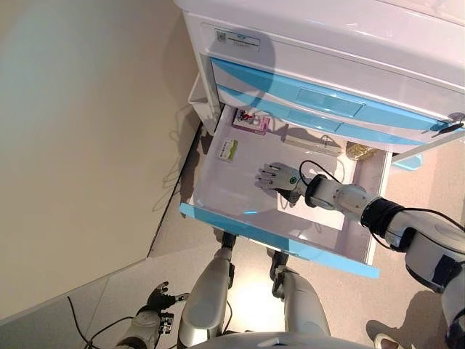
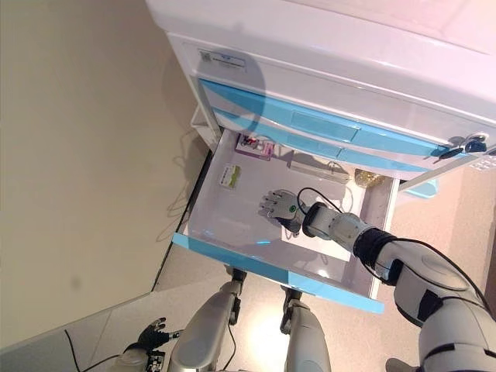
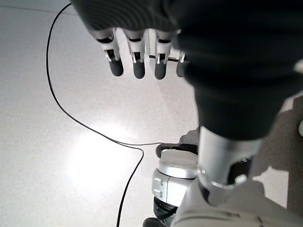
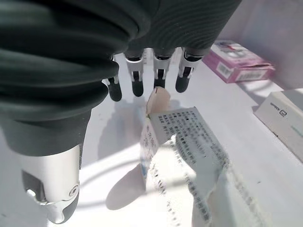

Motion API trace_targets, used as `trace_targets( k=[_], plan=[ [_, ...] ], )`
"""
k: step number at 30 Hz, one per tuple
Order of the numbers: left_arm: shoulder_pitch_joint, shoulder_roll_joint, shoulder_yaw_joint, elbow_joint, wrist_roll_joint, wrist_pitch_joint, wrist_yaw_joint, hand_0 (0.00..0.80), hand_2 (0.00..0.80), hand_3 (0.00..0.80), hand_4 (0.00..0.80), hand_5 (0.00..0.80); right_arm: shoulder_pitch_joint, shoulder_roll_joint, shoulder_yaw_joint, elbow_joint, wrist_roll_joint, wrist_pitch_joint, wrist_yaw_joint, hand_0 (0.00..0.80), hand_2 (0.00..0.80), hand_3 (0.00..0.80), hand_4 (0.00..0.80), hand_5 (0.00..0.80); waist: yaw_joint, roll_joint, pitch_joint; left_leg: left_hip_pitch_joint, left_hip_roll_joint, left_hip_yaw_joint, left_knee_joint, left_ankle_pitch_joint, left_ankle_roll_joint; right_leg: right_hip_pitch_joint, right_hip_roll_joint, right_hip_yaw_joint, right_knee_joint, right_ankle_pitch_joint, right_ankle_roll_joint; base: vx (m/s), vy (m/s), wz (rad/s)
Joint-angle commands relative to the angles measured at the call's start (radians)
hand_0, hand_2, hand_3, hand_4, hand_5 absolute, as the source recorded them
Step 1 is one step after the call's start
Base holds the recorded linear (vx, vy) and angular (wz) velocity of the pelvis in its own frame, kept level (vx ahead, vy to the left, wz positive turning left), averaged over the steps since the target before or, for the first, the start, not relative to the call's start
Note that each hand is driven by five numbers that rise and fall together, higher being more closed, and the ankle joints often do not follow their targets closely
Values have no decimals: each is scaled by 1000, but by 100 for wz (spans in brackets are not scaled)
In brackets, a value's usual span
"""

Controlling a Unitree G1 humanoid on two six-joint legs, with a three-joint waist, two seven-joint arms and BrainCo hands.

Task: Open the drawer and pick up the medicine

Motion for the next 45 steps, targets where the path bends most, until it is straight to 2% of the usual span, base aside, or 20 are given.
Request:
trace_targets(
  k=[1,2,3,4,5,6,9,12,18,28,37,45],
  plan=[
    [-1,24,-7,22,-8,2,20,0,0,0,0,0,7,-39,-59,-80,87,27,-63,0,0,0,0,0,-8,-33,-5,-9,-57,16,29,-67,13,-7,-6,33,-45,95,38,-12,19,-5],
    [-3,13,5,15,-2,1,37,0,0,0,0,0,100,-34,-176,-133,151,38,-104,0,0,0,0,0,-20,-32,1,-8,-55,22,34,-72,14,-7,-6,36,-40,93,39,-8,16,-9],
    [-3,13,4,15,-2,1,38,0,0,0,0,0,101,-35,-178,-135,151,38,-103,0,0,0,0,0,-19,-33,-1,-12,-55,22,32,-67,15,-11,-6,36,-43,98,39,-2,21,-8],
    [-1,9,18,10,10,1,49,0,0,0,0,0,175,-23,-267,-172,188,42,-147,0,0,0,0,0,-30,-30,3,-11,-54,24,34,-71,16,-9,-6,38,-41,94,40,-10,11,-9],
    [0,10,19,6,13,-2,54,0,0,0,0,0,208,-16,-307,-183,201,46,-171,0,0,0,0,0,-31,-31,0,-14,-54,26,32,-67,16,-12,-6,39,-44,99,40,0,0,0],
    [0,10,18,6,13,-2,54,0,0,0,0,0,208,-16,-308,-183,201,46,-171,0,0,0,0,0,-31,-31,-1,-15,-54,26,31,-66,16,-13,-6,39,-44,99,40,0,4,-6],
    [1,5,32,-6,21,-11,80,0,0,0,0,0,310,13,-421,-220,220,56,-253,0,0,0,0,0,-43,-26,0,-18,-53,31,30,-65,18,-18,-6,42,-46,103,41,-17,14,-6],
    [4,3,32,-15,24,-17,94,0,0,0,0,0,352,31,-463,-229,219,60,-308,0,0,0,0,0,-49,-23,0,-20,-52,33,26,-62,18,-22,-5,46,-51,108,41,-19,11,-13],
    [7,3,26,-29,21,-29,118,0,0,0,0,0,384,68,-499,-208,232,69,-383,0,0,0,0,0,-58,-16,-5,-30,-51,39,26,-57,18,-32,-2,52,-58,116,42,-9,3,-3],
    [8,-8,21,-23,17,-30,138,0,0,0,0,0,405,157,-529,-82,264,120,-420,0,0,0,0,0,-62,-7,-16,-39,-52,41,28,-54,19,-44,-3,55,-54,121,39,-2,1,0],
    [8,-16,-6,-21,8,-33,157,0,0,0,0,0,308,254,-496,100,261,184,-454,0,0,0,0,0,-49,7,-13,-43,-55,40,26,-52,19,-45,-7,55,-55,123,39,0,0,0],
    [7,-15,-19,-21,-1,-31,159,0,0,0,0,0,233,288,-475,212,260,226,-456,0,0,0,0,0,-36,17,-5,-49,-60,41,25,-48,20,-50,-11,49,-53,126,40,0,0,0]
  ],
)
